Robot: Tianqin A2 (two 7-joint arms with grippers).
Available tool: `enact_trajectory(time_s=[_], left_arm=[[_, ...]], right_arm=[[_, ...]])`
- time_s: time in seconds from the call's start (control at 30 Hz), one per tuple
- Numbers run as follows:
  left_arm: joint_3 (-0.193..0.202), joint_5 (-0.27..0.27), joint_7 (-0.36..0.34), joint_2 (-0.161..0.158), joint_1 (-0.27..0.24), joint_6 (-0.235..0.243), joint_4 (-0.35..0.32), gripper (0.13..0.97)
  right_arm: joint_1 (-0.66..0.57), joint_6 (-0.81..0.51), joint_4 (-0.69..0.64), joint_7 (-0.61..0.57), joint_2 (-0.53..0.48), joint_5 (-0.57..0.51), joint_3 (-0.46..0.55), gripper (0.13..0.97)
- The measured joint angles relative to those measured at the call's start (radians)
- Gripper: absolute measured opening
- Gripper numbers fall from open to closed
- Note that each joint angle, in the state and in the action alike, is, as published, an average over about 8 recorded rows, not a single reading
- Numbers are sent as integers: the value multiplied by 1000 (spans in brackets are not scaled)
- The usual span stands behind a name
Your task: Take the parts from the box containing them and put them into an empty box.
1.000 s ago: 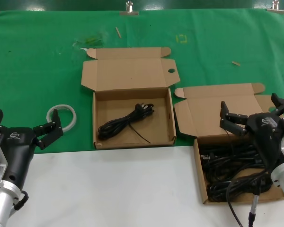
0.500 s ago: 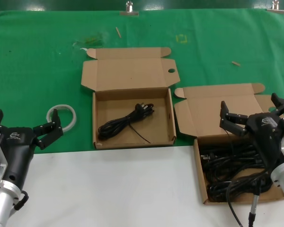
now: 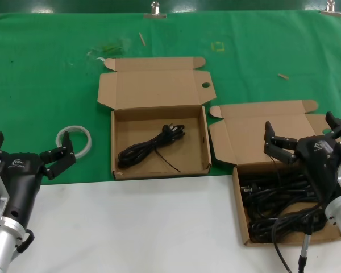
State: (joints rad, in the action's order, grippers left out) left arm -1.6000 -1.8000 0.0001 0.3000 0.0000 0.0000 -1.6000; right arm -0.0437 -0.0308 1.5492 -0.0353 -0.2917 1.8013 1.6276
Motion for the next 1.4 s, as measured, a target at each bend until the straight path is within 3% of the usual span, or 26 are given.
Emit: enact_trajectory(time_s=[1.4], left_arm=[[0,0,0,0,0,0,0,966]], right_arm=[[0,0,0,0,0,0,0,966]])
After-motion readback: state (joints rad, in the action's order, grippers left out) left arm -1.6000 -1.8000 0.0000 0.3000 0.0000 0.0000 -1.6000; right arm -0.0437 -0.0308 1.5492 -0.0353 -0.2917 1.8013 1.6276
